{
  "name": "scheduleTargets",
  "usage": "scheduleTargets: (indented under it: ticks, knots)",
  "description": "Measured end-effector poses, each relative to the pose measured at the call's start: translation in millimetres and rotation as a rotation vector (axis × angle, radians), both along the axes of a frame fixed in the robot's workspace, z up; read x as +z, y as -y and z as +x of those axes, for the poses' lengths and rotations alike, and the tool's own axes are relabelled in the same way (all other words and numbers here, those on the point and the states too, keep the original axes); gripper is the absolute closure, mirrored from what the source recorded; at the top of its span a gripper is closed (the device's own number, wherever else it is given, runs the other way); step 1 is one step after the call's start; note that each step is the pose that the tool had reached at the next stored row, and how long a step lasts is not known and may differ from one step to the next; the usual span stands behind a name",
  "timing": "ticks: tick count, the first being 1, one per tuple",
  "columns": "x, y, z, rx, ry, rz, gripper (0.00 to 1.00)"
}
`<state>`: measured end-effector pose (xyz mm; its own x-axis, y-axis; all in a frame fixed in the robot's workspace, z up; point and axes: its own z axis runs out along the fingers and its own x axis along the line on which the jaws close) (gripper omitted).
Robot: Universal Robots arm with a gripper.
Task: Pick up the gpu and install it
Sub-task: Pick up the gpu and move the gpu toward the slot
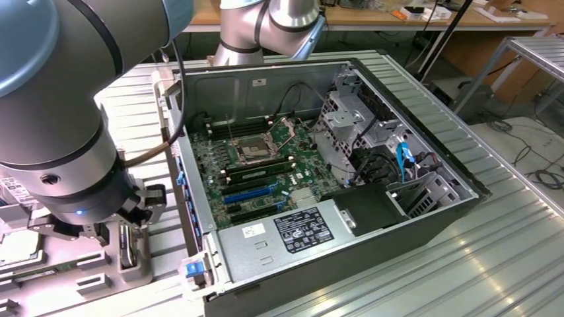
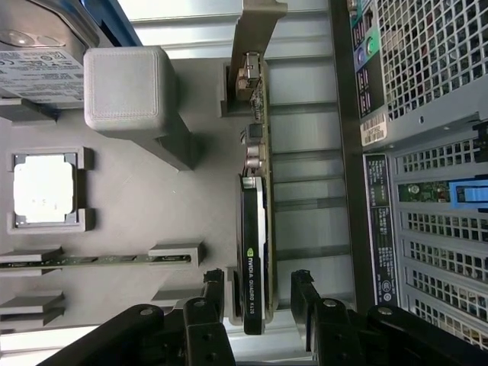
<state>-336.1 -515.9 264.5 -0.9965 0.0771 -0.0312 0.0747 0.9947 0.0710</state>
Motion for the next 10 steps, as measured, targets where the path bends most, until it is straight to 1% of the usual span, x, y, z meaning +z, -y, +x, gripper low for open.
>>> scheduleTargets:
  ticks: [6,8,10]
  knots:
    - [-2.7,0.3,0.0,0.0,0.0005,0.0003,0.52]
    - [-2.8,0.2,0.1,0.0,0.0004,0.0013,0.52]
    - [-2.8,-1.1,0.1,0.0,0.0005,0.0014,0.52]
